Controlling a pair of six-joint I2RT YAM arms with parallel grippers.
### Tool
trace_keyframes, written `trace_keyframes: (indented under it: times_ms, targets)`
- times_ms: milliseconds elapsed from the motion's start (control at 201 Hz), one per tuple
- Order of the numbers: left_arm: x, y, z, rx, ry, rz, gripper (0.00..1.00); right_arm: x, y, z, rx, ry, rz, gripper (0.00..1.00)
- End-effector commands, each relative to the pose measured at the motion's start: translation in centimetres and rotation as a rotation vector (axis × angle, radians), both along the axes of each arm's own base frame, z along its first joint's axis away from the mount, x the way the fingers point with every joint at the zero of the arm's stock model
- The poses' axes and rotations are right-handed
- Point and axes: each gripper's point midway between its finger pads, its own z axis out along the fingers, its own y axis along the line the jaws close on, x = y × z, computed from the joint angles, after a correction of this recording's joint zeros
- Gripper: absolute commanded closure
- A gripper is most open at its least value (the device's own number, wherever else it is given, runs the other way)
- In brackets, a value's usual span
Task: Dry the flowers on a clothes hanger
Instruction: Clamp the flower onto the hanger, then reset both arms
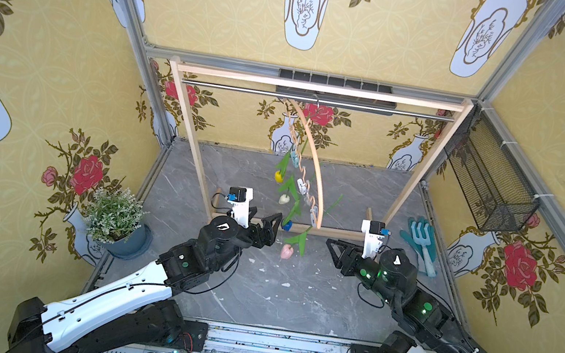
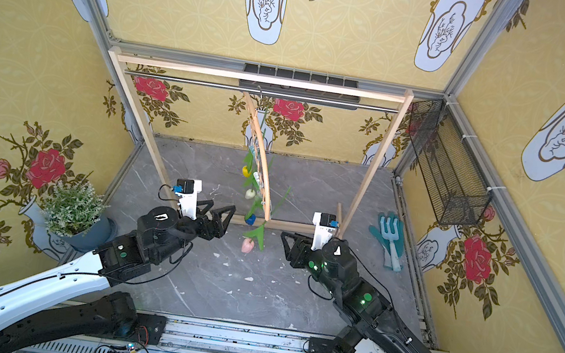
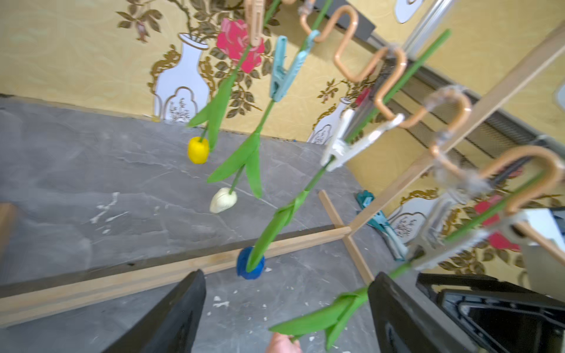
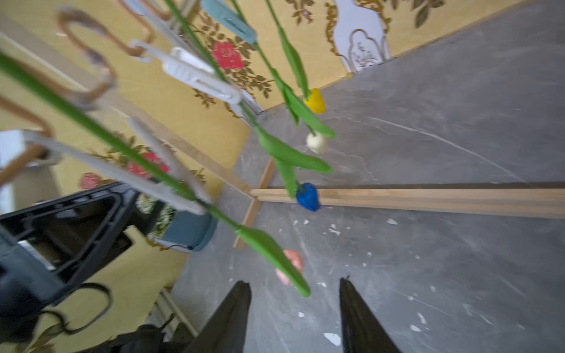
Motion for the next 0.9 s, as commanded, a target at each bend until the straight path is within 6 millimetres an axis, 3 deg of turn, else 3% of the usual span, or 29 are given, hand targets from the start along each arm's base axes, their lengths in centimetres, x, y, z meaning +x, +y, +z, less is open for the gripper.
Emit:
trace_keyframes:
  times_ms: [0, 164, 324, 398, 518, 592, 677, 757, 891]
  targets:
    - [0.8, 4.3, -1.5, 0.185, 0.021, 0.192, 0.05, 1.0, -5.3, -3.1, -0.247, 0.050, -0.225, 0.02]
    - [1.8, 8.9, 0.1, 0.330, -0.047, 0.397, 0.00, 2.0, -9.6, -1.9, -0.295, -0.008, -0.449, 0.02]
    - [4.0, 14.4, 0.0, 0.423, -0.091, 0.606, 0.00, 3.2, -10.7, -1.7, -0.384, -0.127, -0.497, 0.03]
    - [5.2, 17.1, -0.7, 0.452, -0.075, 0.699, 0.00, 3.9, -11.8, -3.6, -0.464, -0.158, -0.575, 0.03]
    - [7.7, 21.8, -2.9, 0.508, 0.007, 0.832, 0.00, 5.5, -11.9, -4.6, -0.596, -0.264, -0.579, 0.02]
    - [9.2, 23.5, -4.6, 0.507, 0.038, 0.853, 0.00, 7.1, -12.4, -5.0, -0.586, -0.277, -0.579, 0.02]
    - [10.2, 24.6, -6.5, 0.503, 0.027, 0.842, 0.00, 9.1, -16.0, -6.3, -0.521, -0.187, -0.664, 0.03]
    - [10.2, 25.0, -8.2, 0.489, -0.007, 0.827, 0.00, 10.2, -21.6, -7.9, -0.485, -0.092, -0.826, 0.02]
    - [9.6, 25.6, -10.7, 0.488, -0.038, 0.820, 0.00, 9.8, -29.0, -11.1, -0.487, 0.016, -1.067, 0.03]
